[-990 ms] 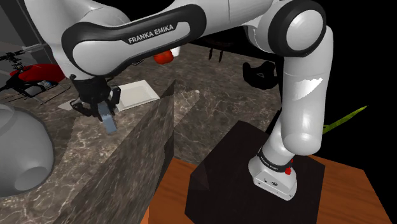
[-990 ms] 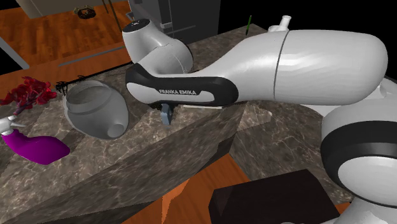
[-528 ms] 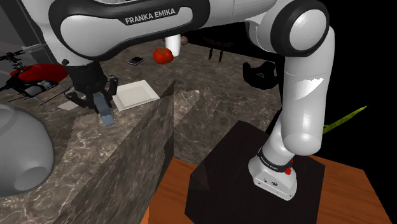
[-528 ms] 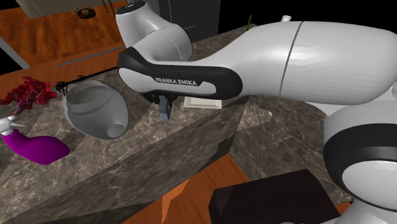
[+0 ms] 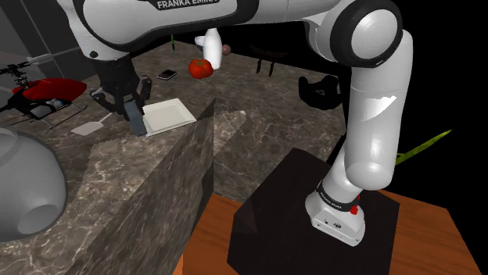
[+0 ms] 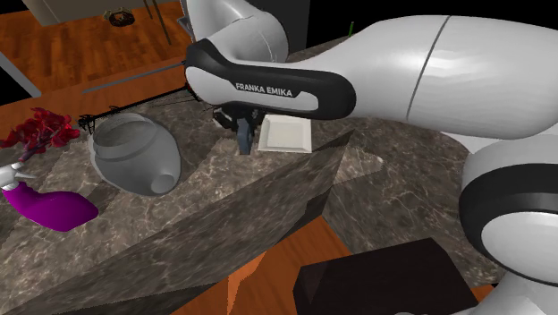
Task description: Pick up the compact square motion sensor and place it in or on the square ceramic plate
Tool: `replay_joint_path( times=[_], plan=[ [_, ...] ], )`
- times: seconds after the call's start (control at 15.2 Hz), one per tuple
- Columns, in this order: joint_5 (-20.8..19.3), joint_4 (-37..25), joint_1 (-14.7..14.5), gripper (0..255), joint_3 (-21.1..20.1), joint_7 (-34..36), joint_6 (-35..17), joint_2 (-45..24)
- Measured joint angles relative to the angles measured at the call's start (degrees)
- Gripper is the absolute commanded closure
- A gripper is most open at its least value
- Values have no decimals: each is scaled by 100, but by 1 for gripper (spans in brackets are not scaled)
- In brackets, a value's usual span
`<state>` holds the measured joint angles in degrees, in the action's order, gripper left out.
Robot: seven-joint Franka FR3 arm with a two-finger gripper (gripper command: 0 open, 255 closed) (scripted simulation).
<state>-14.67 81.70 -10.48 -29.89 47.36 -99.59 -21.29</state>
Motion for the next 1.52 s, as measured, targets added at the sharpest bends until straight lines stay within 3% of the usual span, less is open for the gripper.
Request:
replay_joint_path(
  times=[0.59, 0.86, 1.52],
  plan=[
    [4, -535, 668, 255, 315, -1071, 174, -250],
    [-66, -1069, 845, 255, 455, -1479, 344, -580],
    [-89, -369, 987, 255, 494, -1473, -367, -602]
  ],
)
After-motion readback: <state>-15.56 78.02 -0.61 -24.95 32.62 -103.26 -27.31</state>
